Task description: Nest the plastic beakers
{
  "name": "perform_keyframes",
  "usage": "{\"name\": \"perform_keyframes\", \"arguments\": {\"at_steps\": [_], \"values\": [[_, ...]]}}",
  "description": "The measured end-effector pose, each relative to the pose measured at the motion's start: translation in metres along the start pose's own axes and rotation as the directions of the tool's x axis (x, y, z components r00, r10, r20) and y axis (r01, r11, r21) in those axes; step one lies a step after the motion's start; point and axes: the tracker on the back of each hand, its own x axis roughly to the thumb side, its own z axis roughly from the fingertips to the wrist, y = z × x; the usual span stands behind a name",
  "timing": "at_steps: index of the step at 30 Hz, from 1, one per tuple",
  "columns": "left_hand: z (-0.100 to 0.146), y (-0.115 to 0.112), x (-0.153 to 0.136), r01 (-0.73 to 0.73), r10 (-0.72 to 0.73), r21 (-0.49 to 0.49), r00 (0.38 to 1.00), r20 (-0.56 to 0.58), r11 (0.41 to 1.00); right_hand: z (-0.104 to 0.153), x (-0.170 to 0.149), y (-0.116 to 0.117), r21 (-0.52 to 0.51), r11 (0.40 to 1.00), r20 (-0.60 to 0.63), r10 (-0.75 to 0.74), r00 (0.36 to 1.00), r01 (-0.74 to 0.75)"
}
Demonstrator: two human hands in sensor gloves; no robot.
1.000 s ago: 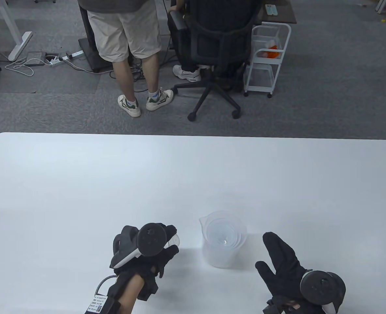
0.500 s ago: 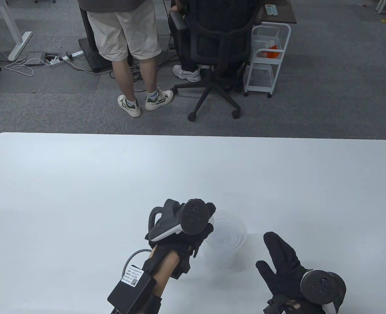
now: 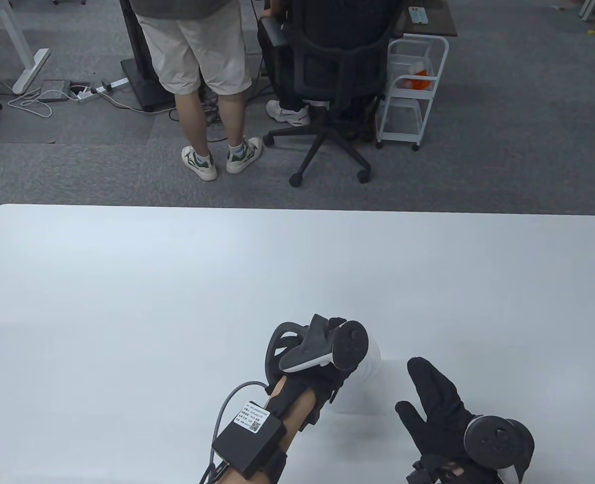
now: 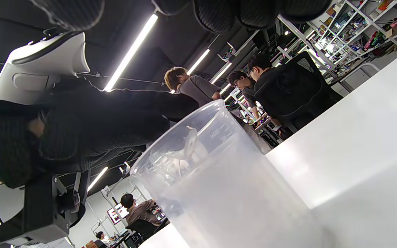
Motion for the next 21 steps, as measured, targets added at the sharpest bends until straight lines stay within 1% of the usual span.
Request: {"name": "perform_keyframes", "arguments": {"at_steps": [2,5,8,13,18,21], "values": [[0.001,-0.001,0.0,-0.005,0.005,0.017,1.0,0.005,1.0,0.0,0.0,0.0,0.001,1.0,-0.002,0.001,1.0,-0.001],[0.008,0.002,-0.003,-0.029,0.029,0.079,1.0,0.01,0.996,0.001,-0.001,0.0,0.006,1.0,-0.009,0.002,1.0,-0.002],[0.021,0.006,-0.009,-0.102,0.1,0.15,0.995,0.024,0.983,0.0,-0.001,0.001,0.014,1.0,-0.009,0.008,1.0,-0.008],[0.05,0.006,-0.024,-0.244,0.23,0.271,0.97,0.083,0.931,-0.003,0.003,-0.001,0.031,0.999,-0.005,0.028,1.0,-0.028],[0.079,-0.006,-0.044,-0.34,0.319,0.319,0.94,0.117,0.884,-0.013,0.008,-0.008,0.059,0.994,0.012,0.092,0.996,-0.093],[0.09,-0.017,-0.06,-0.399,0.381,0.331,0.917,0.12,0.855,-0.018,0.006,-0.012,0.095,0.986,0.003,0.139,0.99,-0.138]]}}
